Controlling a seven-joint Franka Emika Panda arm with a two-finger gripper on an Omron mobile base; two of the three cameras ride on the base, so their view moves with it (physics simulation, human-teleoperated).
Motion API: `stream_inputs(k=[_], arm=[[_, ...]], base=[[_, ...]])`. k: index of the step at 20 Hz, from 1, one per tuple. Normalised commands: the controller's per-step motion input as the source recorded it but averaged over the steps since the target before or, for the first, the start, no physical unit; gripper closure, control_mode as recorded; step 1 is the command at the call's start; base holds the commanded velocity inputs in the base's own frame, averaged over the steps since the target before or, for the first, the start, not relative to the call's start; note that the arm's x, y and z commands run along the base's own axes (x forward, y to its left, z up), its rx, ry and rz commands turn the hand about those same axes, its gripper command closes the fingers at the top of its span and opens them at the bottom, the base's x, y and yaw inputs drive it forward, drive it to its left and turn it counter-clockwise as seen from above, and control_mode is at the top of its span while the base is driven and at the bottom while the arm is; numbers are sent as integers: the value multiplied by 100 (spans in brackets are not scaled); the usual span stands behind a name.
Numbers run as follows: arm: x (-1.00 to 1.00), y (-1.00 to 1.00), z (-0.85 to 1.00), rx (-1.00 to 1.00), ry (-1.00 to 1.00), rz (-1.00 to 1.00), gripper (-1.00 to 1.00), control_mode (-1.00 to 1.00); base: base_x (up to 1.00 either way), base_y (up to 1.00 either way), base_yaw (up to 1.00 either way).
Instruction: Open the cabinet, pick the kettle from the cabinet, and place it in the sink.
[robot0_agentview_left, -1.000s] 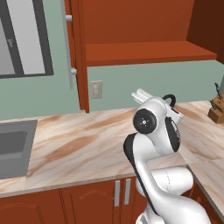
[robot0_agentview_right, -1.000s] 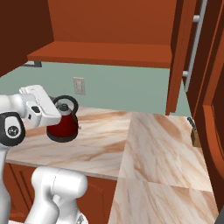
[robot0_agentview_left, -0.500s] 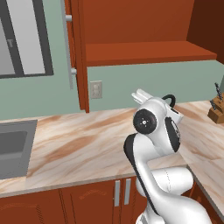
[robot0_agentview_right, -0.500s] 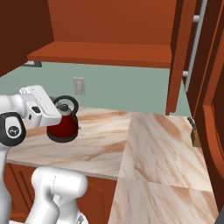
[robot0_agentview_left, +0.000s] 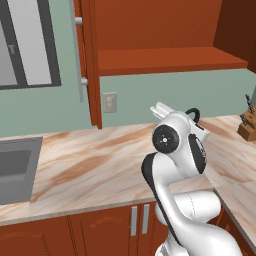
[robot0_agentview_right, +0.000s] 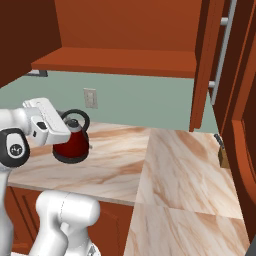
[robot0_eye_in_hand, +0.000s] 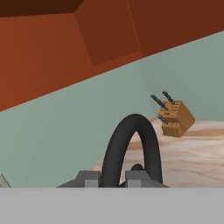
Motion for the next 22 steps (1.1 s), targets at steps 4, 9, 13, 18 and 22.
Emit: stream_inputs(k=[4, 9, 13, 18, 22], arm=[[0, 0, 0, 0, 0, 0, 100, -100], [0, 0, 0, 0, 0, 0, 100, 100], [0, 0, 0, 0, 0, 0, 100, 100], [0, 0, 0, 0, 0, 0, 100, 100], [0, 0, 0, 0, 0, 0, 100, 100]], base=[[0, 0, 0], [0, 0, 0], [0, 0, 0], [-12, 0, 4], [-46, 3, 27]])
